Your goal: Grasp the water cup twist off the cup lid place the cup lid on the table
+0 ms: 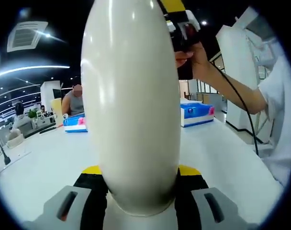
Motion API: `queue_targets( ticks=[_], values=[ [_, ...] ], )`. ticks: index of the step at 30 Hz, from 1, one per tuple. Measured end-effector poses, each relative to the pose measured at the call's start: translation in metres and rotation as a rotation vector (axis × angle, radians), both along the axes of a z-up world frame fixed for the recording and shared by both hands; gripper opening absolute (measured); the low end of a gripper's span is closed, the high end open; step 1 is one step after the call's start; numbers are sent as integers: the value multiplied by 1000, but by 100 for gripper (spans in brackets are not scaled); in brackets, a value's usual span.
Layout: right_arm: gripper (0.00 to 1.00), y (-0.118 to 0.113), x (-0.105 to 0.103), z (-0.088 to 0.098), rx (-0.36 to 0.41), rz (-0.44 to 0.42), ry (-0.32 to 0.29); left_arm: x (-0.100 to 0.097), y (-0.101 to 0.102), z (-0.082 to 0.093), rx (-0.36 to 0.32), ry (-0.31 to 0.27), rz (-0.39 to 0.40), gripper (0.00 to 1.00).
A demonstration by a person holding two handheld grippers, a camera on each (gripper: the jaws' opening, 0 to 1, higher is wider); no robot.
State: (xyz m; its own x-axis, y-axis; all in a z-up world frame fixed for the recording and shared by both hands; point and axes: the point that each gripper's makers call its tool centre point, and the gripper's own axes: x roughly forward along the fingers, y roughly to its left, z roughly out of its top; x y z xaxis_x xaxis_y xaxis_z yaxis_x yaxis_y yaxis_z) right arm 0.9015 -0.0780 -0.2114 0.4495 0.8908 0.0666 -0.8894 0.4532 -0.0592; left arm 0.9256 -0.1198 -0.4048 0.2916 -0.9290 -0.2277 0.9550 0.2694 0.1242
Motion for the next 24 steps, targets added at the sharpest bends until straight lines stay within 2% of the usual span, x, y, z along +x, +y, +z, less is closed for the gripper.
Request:
queue_targets(
  ticks=[6,8,9,11,13,16,20,22,24],
  values=[
    [47,-2,0,0,-34,-58,-23,0,0,0,0,0,-2,56],
    [56,-2,-1,2,-39,-88,-24,0,0,0,0,0,-2,56],
    [64,-2,-1,3,-36,-95,-21,0,0,0,0,0,-2,56],
    [69,1,-7,6,-26,-110,-4,-1,0,0,0,0,-3,56],
    [75,3,-9,4,-50,-152,7,-1,0,0,0,0,-3,56],
    [78,3,-11,5,-68,-246,-25,-1,0,0,0,0,-3,56],
    [81,5,-14,12,-12,-351,-56,-1,0,0,1,0,-2,56],
    [84,3,-13,14,12,-406,-59,-1,-1,0,1,0,-2,56],
    [88,0,-11,10,16,-467,-39,-1,0,0,0,0,-1,56]
  ],
)
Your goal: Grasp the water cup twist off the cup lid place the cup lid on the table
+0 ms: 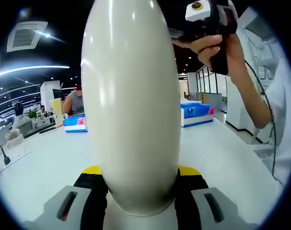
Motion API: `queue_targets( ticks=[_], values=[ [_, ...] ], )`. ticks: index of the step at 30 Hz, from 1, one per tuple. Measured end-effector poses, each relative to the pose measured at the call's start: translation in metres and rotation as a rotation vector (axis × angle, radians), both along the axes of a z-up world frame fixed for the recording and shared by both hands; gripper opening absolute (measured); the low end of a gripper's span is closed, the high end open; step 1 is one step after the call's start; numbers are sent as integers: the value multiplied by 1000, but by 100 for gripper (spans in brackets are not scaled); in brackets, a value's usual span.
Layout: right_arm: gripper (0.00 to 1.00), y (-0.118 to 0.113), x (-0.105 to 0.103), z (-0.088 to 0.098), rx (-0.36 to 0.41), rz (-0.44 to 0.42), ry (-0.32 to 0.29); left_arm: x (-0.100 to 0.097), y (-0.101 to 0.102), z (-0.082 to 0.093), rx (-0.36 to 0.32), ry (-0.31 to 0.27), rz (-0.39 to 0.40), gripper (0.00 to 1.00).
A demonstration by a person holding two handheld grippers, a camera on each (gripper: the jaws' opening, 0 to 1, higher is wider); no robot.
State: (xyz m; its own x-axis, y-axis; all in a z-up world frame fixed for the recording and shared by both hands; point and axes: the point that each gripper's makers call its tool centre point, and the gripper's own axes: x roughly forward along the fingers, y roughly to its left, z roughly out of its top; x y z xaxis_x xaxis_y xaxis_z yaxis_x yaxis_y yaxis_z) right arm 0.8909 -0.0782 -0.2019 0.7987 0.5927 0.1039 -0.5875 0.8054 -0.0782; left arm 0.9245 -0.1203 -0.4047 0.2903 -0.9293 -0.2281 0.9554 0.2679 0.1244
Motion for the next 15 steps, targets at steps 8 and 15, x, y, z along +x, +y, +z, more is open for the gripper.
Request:
queue_targets(
  ticks=[8,15],
  values=[
    [92,1,4,-21,-17,-235,25,0,0,0,0,0,0,56],
    [93,-10,-4,-23,11,-407,-14,0,0,0,0,0,2,56]
  ],
)
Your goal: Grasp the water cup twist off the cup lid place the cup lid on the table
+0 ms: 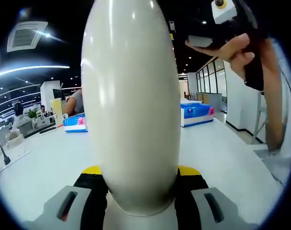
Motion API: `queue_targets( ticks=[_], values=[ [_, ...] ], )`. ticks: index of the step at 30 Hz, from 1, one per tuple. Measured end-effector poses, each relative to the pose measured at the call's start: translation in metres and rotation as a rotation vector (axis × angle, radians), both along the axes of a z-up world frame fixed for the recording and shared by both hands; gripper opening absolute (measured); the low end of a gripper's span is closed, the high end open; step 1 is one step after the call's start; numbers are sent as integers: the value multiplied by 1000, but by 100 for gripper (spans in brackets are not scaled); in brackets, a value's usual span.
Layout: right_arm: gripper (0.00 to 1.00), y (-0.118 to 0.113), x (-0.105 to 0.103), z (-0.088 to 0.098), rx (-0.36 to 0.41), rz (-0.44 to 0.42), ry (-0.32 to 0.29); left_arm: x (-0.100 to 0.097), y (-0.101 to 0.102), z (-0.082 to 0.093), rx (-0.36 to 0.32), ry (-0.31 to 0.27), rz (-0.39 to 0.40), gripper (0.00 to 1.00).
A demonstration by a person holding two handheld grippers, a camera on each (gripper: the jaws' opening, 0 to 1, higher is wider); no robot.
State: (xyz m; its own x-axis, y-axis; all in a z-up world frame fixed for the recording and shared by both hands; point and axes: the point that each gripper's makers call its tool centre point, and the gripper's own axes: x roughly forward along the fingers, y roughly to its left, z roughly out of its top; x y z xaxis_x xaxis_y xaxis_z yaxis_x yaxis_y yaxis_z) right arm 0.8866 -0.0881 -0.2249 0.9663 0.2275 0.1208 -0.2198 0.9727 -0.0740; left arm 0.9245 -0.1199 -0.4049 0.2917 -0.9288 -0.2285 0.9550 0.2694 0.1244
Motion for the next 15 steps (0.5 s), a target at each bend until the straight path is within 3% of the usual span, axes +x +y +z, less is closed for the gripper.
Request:
queue_targets(
  ticks=[5,15],
  values=[
    [95,1,-6,-11,-12,-7,25,0,0,0,0,0,-1,56],
    [95,7,1,4,14,-18,-7,0,0,-1,0,1,-1,56]
  ],
)
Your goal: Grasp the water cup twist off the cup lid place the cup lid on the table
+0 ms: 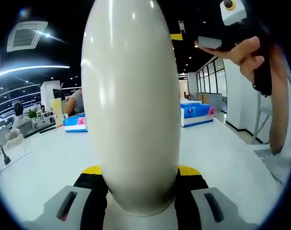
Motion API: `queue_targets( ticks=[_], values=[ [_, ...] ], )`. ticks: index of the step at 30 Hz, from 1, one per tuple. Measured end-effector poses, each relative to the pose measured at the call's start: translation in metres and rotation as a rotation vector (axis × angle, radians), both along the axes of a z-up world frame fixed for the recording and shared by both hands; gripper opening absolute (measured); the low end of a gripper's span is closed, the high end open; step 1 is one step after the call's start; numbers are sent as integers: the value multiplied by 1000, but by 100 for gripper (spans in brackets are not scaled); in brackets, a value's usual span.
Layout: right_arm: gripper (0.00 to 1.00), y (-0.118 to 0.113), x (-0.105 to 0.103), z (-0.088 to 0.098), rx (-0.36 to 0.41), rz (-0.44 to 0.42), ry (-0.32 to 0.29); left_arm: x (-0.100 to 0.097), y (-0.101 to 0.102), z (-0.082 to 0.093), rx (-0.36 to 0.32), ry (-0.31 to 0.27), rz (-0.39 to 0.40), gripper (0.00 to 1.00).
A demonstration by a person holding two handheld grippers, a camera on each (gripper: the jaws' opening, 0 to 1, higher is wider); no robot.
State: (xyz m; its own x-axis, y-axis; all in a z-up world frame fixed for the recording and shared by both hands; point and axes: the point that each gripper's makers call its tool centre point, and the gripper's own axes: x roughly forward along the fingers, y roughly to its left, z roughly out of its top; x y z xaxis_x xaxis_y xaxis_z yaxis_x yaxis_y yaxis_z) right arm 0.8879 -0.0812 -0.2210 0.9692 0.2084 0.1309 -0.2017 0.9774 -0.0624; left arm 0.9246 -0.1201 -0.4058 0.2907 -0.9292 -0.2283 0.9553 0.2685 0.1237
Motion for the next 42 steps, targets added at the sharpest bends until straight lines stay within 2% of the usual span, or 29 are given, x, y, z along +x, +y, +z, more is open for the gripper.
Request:
queue_targets(
  ticks=[7,9,13,17,20,22,24,30,33,42],
  values=[
    [95,4,5,3,35,-9,-12,0,0,0,0,0,0,56],
    [95,10,5,12,88,17,-44,0,0,0,0,0,0,56],
    [95,7,12,14,58,-26,-44,0,0,0,0,0,0,56],
    [95,3,22,13,68,-34,-36,0,0,0,1,-1,-1,56],
    [85,5,25,9,84,-2,-8,0,-1,-1,0,0,-1,56],
    [83,2,27,7,101,2,11,0,-1,-1,0,0,-1,56],
    [81,-1,28,5,81,-16,21,0,-1,-1,0,0,-2,56],
    [71,-5,28,9,87,-23,15,0,-1,-1,0,-1,-2,56],
    [66,-7,28,8,63,-39,18,0,-1,-1,0,0,-2,56],
    [45,-11,26,8,67,-40,22,0,-1,-1,0,0,-2,56]
  ],
)
